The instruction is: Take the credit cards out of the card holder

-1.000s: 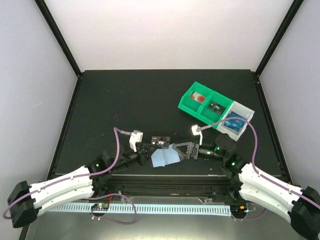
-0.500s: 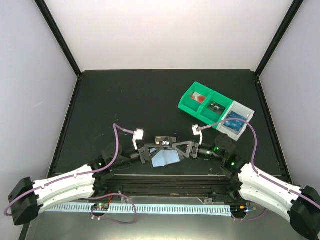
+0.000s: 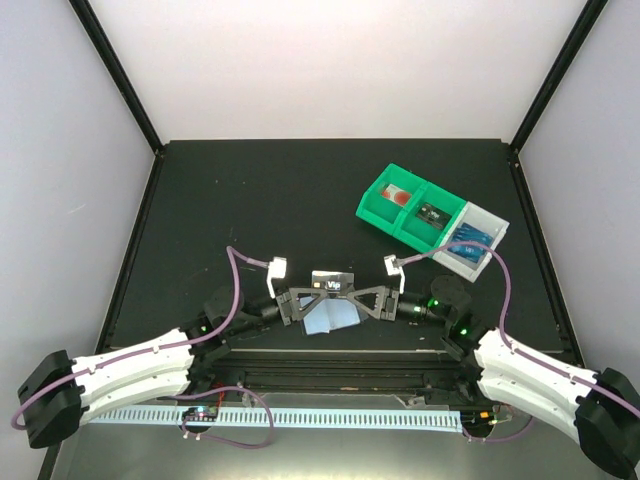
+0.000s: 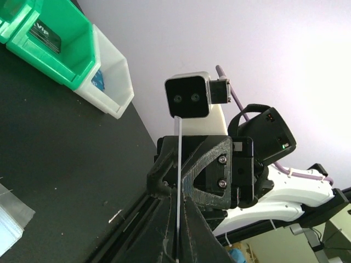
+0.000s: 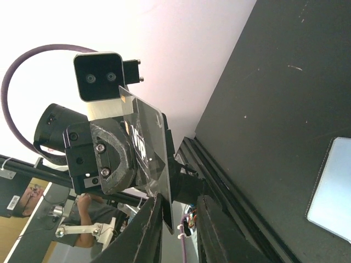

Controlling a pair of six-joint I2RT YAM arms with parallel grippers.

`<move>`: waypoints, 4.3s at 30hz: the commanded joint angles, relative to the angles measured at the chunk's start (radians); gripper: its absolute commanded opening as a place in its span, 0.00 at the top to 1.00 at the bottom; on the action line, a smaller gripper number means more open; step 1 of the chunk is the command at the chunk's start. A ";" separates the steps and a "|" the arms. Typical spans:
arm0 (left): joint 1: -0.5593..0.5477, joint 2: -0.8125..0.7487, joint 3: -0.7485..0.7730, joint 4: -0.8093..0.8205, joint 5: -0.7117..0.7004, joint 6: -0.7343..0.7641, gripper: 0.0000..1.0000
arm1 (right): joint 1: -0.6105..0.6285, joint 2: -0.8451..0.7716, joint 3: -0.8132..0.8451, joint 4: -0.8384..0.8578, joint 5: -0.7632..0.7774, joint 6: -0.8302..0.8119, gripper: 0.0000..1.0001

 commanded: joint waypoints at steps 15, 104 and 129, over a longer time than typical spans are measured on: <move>0.006 0.000 -0.017 0.042 0.001 -0.070 0.70 | 0.001 -0.028 -0.013 0.081 0.014 0.017 0.99; 0.204 0.390 0.101 -0.403 0.101 0.282 0.34 | -0.730 0.991 0.988 -0.815 0.478 -0.386 0.96; 0.204 0.359 0.097 -0.453 0.079 0.252 0.32 | -0.705 0.738 0.939 -0.979 0.472 -0.437 0.70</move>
